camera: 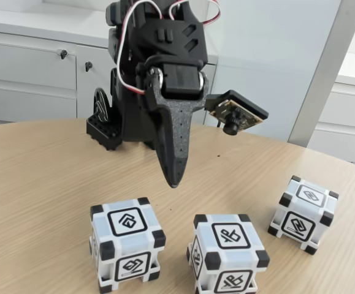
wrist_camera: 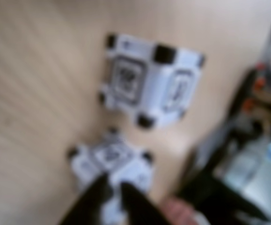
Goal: Stack cubes from left to right.
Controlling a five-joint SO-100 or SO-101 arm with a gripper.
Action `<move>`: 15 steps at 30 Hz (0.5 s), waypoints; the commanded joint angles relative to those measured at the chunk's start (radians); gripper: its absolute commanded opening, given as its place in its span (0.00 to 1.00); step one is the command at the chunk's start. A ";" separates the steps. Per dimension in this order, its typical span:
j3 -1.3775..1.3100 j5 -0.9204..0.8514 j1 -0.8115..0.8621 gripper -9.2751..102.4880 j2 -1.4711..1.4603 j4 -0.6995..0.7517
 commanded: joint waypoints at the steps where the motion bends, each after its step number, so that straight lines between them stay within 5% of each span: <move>1: -0.006 -0.006 0.000 0.08 0.005 -0.018; 15: -0.006 -0.003 0.005 0.08 0.005 -0.018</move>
